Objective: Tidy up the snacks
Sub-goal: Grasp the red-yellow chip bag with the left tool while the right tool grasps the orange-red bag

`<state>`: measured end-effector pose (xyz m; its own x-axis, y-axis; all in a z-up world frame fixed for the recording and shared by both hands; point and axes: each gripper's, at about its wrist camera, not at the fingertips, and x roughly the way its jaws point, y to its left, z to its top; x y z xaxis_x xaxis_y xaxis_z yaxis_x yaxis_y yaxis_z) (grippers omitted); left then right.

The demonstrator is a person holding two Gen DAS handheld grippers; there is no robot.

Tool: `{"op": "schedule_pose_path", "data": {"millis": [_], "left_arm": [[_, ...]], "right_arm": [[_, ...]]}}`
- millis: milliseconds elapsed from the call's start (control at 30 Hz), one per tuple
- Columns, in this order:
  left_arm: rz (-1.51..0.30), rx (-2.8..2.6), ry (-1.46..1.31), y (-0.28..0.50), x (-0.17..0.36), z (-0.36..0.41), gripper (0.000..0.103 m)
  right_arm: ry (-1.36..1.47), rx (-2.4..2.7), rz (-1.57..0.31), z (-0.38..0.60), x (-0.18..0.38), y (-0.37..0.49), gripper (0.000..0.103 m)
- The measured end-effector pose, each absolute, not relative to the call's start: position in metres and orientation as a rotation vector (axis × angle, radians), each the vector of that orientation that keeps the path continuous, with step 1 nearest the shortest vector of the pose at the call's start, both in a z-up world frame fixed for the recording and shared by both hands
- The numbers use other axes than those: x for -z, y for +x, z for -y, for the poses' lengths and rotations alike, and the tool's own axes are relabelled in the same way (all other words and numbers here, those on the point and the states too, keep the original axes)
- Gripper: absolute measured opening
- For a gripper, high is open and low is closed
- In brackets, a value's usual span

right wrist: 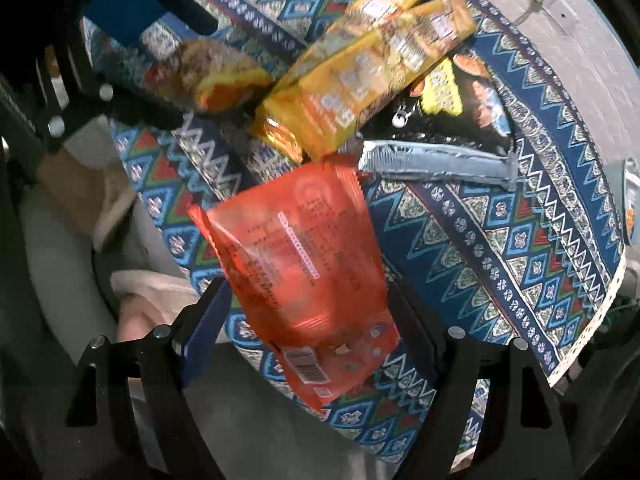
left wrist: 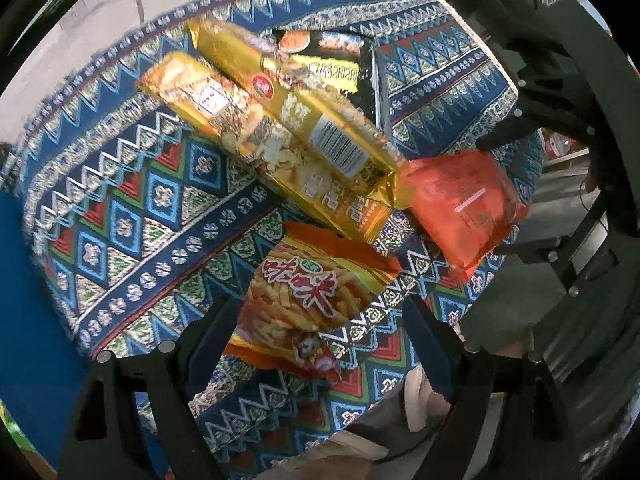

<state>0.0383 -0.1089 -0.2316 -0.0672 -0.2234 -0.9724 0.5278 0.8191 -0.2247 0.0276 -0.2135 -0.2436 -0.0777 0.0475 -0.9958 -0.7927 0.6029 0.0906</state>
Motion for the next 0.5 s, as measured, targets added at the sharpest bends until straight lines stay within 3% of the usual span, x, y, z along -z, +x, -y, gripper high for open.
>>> {"op": "schedule_pose_path", "data": {"millis": [500], "left_arm": [[-1.575, 0.605, 0.294, 0.050, 0.275, 0.122, 0.087]], "right_arm": [[-0.626, -0.774, -1.560, 0.212, 0.290, 0.032, 0.081]]}}
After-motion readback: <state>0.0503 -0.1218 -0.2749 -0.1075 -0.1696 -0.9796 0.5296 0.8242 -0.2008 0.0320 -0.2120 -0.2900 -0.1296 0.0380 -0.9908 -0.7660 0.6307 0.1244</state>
